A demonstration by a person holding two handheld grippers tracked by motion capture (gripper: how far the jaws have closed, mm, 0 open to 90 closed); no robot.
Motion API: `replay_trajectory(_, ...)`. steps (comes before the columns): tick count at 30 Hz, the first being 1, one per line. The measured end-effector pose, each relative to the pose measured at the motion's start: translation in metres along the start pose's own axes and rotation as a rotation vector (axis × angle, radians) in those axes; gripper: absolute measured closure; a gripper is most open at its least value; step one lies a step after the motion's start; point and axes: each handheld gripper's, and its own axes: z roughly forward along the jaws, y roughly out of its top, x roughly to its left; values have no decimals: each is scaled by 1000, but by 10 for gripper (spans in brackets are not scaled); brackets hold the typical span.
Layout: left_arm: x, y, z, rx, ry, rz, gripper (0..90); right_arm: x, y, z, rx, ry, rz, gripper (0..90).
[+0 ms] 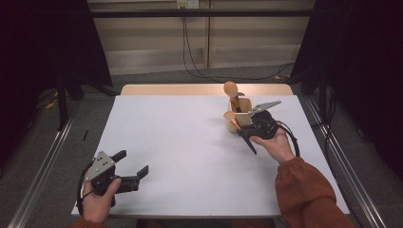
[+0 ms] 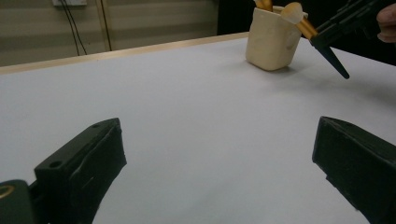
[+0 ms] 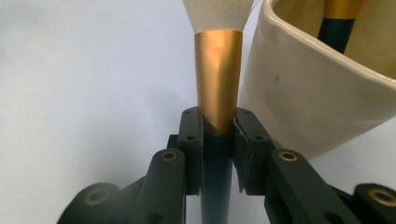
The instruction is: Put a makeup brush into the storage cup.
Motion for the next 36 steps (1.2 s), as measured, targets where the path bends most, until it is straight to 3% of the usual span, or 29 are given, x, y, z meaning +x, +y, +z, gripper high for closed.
replay_trajectory(7, 1, 0, 0, -2, 4, -1, 22, -1, -8, -2, -48, -19, 37, 753)
replay_trajectory(21, 1, 0, -1, -4, 2, 1, 22, -1, -18, -10, -155, 2, 73, 754)
replay_trajectory(36, 0, 1, -1, -6, 1, -2, 23, -1, -21, -20, -342, 19, 84, 753)
